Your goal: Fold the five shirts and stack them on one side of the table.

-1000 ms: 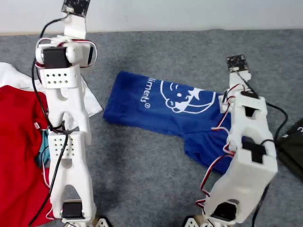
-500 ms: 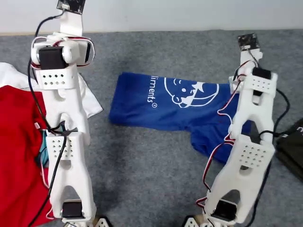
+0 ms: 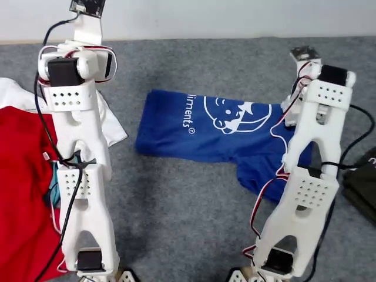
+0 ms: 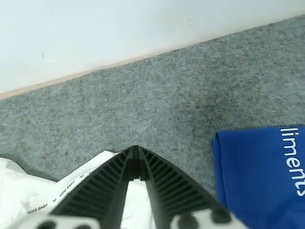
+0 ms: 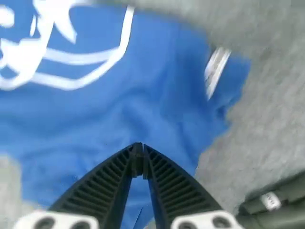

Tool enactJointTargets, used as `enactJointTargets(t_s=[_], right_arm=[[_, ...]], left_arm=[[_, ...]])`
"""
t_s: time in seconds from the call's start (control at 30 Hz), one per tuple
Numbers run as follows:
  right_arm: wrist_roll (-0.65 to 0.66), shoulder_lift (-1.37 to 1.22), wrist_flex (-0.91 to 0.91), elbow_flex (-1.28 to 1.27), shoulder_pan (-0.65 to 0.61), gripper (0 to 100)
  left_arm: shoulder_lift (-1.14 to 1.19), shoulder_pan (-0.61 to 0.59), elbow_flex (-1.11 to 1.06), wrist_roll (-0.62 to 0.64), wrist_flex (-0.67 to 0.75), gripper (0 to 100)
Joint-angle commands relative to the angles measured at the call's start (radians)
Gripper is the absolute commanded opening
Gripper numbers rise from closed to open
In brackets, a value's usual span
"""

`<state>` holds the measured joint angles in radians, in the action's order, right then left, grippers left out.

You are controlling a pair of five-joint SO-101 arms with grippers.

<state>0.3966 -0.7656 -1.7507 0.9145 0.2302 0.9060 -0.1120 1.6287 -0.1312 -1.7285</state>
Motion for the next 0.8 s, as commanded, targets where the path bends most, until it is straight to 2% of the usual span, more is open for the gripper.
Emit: enactJointTargets(t_s=[0.0, 0.4, 0.77], right_arm=[[-0.044, 0.035, -0.045, -0.021, 0.028, 1.1], [-0.057, 0.297, -0.041, -0.486, 0.035, 1.2], [-0.032, 0.292, -0.012, -0.632, 0.17, 1.2]], left_arm=[[-0.077, 0.005, 0.044, 0.009, -0.026, 0], [-0.078, -0.003, 0.044, 0.009, -0.026, 0], [-0.074, 0.005, 0.042, 0.009, -0.026, 0]])
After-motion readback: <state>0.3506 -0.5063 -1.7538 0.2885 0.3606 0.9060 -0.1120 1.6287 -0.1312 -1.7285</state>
